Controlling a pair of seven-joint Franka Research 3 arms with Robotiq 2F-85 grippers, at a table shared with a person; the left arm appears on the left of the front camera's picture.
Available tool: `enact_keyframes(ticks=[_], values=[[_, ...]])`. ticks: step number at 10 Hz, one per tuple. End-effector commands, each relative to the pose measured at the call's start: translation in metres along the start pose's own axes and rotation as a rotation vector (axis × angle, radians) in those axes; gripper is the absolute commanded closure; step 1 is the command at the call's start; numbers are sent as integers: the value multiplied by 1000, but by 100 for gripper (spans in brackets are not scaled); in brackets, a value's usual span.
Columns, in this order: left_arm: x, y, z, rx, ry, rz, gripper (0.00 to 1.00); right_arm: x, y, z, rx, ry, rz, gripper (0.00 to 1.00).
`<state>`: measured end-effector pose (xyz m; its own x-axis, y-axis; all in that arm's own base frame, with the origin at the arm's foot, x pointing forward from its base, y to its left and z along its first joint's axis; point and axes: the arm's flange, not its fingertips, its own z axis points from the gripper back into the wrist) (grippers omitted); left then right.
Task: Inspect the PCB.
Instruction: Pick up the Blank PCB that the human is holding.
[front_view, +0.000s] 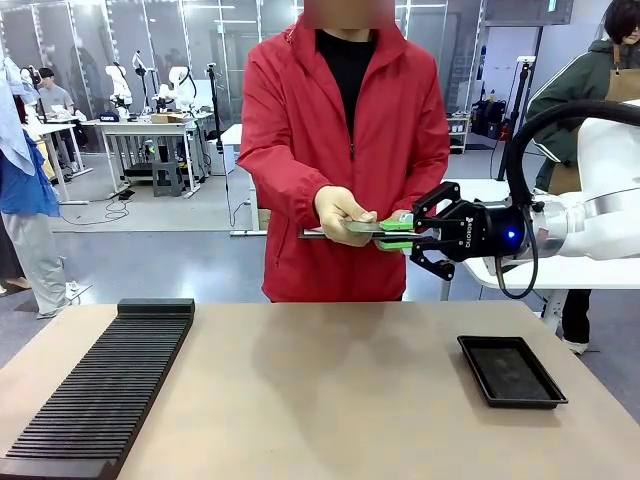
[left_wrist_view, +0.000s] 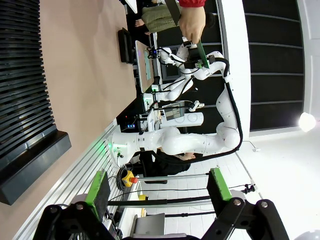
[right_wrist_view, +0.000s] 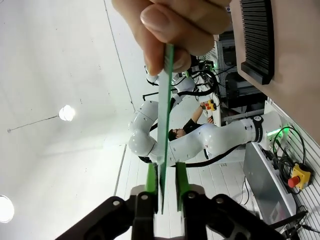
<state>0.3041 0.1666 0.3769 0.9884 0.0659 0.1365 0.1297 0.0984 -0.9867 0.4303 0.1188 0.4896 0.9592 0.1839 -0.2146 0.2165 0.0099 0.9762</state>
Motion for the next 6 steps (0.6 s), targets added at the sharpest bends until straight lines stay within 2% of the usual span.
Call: enact_keyframes(ticks=[1, 2, 6], values=[[0, -1, 0, 2, 0, -2, 0, 1, 4, -3, 21, -9, -30, 94], [0, -1, 0, 2, 0, -2, 0, 1, 5, -2, 24, -11, -28, 100], [0, -1, 0, 2, 0, -2, 0, 0, 4, -2, 40, -4, -27, 100]])
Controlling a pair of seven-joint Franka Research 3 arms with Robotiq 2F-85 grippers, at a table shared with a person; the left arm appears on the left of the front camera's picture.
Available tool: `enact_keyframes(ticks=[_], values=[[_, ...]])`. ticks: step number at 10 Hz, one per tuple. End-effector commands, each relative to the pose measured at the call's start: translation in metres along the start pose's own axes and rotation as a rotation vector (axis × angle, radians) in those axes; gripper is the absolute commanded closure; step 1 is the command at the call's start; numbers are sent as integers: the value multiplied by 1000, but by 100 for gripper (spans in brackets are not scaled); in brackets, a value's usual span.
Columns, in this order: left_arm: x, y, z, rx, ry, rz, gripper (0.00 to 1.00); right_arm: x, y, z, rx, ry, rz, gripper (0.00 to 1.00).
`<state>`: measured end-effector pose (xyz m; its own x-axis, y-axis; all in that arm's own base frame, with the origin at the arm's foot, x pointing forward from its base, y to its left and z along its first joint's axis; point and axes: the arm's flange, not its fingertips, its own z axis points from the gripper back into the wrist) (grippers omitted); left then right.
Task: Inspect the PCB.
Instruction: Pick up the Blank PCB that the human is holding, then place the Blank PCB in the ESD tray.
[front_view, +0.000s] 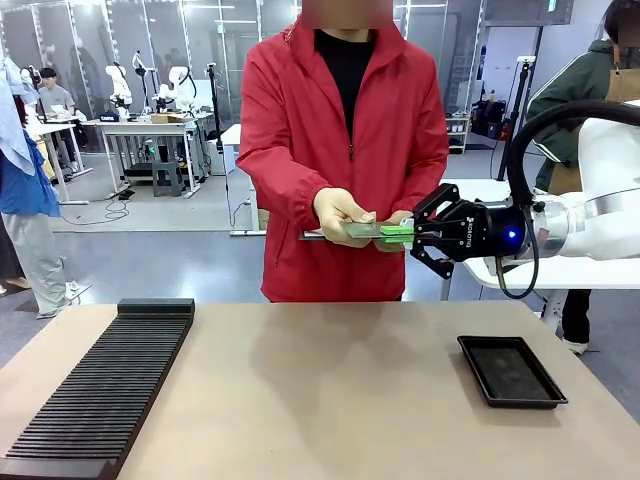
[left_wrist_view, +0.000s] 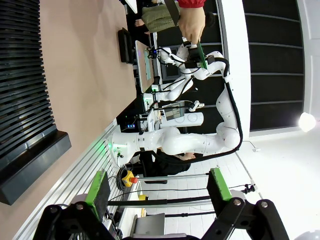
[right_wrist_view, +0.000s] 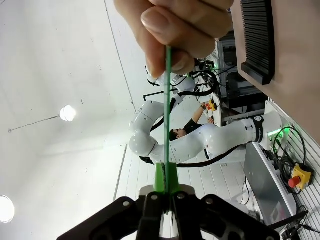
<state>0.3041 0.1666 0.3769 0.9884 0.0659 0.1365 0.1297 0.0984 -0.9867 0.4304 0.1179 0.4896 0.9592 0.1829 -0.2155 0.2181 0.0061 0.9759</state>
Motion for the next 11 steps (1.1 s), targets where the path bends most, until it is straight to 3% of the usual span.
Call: enact_keyframes(ticks=[1, 2, 11], values=[[0, -1, 0, 2, 0, -2, 0, 0, 3, -1, 52, -7, -46, 100], [0, -1, 0, 2, 0, -2, 0, 0, 0, 0, 0, 0, 0, 100], [0, -1, 0, 2, 0, -2, 0, 0, 0, 0, 0, 0, 0, 100]])
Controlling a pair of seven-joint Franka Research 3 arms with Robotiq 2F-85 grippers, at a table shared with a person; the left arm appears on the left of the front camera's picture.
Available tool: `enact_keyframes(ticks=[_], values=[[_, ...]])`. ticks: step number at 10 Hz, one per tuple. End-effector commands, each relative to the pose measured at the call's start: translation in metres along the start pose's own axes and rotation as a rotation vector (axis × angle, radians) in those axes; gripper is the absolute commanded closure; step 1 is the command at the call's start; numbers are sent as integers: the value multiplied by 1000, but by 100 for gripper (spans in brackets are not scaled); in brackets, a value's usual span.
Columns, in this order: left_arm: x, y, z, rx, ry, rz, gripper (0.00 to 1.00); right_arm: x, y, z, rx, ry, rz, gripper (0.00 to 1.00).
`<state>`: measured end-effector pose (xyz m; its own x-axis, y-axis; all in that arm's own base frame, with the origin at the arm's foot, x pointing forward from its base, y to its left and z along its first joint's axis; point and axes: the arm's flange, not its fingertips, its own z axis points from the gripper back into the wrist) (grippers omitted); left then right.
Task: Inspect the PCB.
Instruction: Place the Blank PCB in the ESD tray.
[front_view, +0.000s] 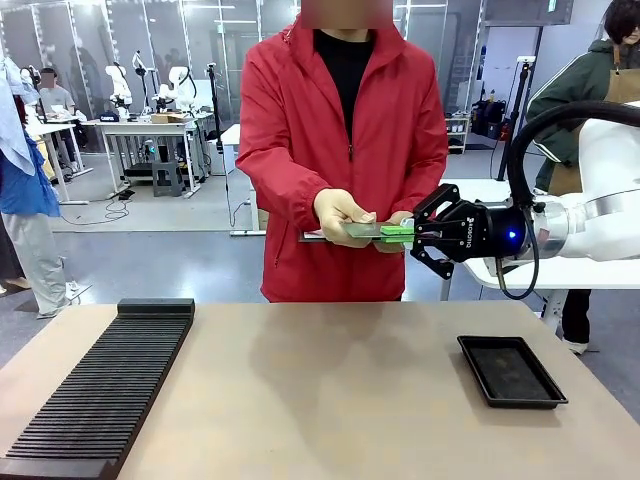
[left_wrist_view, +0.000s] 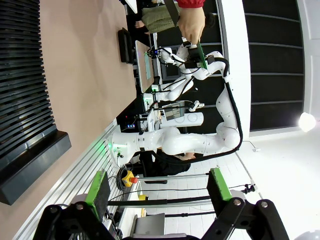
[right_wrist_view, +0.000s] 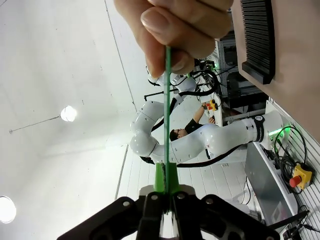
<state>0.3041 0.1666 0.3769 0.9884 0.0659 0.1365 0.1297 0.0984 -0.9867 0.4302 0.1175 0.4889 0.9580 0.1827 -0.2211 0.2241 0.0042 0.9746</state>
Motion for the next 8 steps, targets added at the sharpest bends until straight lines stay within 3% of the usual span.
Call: enact_keyframes(ticks=[1, 8], values=[[0, -1, 0, 2, 0, -2, 0, 0, 1, 0, -3, 0, 6, 100], [0, -1, 0, 2, 0, -2, 0, 0, 1, 0, -3, 0, 6, 100]])
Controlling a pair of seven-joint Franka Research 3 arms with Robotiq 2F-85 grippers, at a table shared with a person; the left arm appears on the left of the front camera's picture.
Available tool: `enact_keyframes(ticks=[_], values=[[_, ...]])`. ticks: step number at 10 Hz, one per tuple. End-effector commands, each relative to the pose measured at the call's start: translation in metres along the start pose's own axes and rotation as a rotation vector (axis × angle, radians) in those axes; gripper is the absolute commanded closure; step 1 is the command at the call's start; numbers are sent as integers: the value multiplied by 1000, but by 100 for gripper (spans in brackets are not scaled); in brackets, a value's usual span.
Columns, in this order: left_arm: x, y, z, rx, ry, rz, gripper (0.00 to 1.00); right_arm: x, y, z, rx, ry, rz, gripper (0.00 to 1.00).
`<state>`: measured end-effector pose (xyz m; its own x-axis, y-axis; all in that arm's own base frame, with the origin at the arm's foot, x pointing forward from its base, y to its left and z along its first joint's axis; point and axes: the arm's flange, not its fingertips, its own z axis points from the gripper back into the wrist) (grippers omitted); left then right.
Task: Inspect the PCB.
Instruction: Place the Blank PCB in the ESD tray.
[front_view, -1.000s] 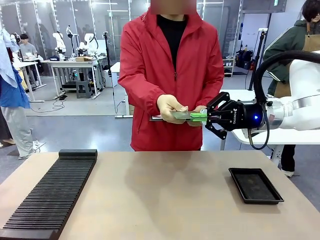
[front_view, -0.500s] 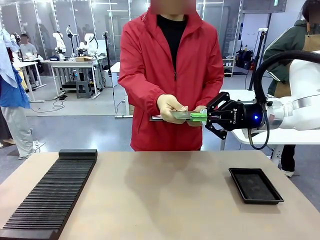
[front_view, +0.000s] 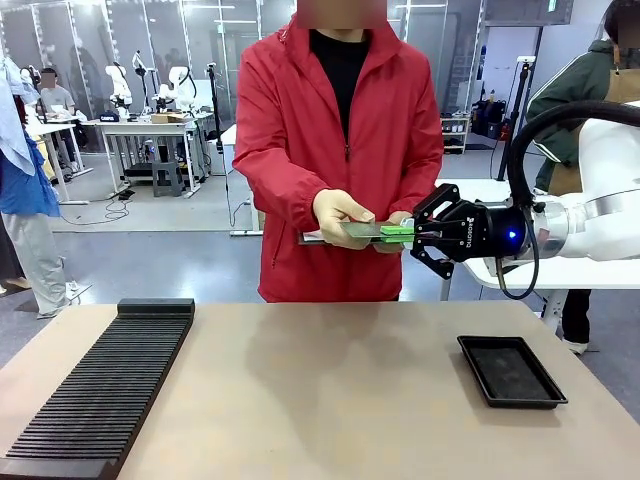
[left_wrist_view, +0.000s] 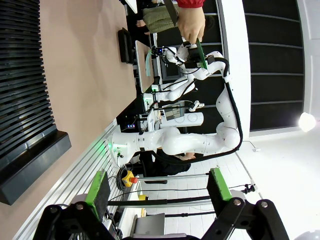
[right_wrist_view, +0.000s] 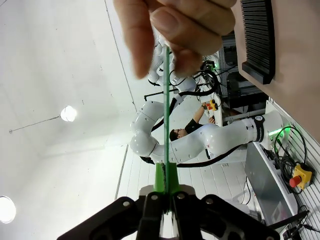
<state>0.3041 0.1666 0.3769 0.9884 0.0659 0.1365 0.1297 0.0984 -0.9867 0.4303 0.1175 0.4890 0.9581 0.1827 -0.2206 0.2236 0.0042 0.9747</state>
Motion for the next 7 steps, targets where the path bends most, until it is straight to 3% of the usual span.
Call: enact_keyframes(ticks=[1, 7], values=[[0, -1, 0, 2, 0, -2, 0, 0, 1, 0, -3, 0, 5, 100], [0, -1, 0, 2, 0, -2, 0, 0, 1, 0, -3, 0, 5, 100]])
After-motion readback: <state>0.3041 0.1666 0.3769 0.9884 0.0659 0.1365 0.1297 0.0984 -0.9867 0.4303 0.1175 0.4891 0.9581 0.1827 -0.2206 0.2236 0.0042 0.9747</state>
